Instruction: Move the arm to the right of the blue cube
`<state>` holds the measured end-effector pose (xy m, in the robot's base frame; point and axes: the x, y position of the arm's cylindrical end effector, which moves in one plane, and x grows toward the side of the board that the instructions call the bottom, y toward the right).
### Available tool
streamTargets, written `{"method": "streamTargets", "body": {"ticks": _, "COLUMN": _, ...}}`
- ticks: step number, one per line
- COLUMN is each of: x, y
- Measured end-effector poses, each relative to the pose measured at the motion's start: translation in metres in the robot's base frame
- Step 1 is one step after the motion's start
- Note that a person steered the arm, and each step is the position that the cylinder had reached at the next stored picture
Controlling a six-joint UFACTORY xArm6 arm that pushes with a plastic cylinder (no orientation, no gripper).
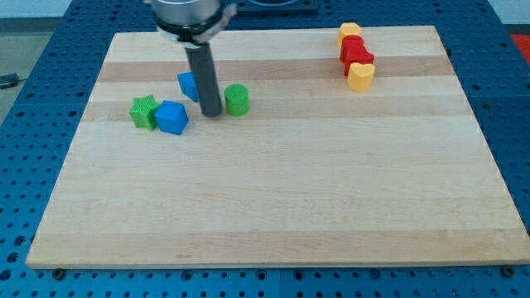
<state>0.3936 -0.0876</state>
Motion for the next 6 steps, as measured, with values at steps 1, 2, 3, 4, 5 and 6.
{"method": "streamTargets", "body": {"ticks": 1, "x": 0.018, "y": -0.008}}
{"method": "streamTargets", "body": {"ticks": 2, "x": 0.026, "y": -0.029}}
{"method": "streamTargets", "body": {"ticks": 3, "x": 0.026, "y": -0.039}}
{"method": "streamTargets", "body": {"ticks": 4, "x": 0.027, "y": -0.042}}
{"method": "streamTargets", "body": {"ticks": 5, "x": 0.026, "y": -0.043}}
{"method": "streamTargets", "body": {"ticks": 6, "x": 0.008, "y": -0.04}}
